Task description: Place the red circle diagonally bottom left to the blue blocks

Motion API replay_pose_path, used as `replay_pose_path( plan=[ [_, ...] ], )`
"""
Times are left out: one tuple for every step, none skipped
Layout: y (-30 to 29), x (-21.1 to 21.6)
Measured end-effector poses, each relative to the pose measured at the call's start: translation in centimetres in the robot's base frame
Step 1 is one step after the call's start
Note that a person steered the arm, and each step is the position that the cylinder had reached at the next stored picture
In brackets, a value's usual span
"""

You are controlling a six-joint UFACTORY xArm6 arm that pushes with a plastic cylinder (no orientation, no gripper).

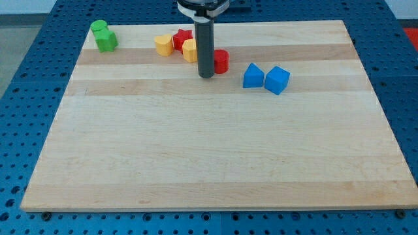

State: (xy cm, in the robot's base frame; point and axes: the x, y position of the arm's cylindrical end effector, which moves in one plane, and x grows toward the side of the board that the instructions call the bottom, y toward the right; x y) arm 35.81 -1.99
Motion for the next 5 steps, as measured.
replay_pose_path(
  plan=[
    [3.9,0.9],
    [8.0,0.7],
    [10.6,-1.2],
    [10.4,-5.0],
    [6.9,-6.1]
  ],
)
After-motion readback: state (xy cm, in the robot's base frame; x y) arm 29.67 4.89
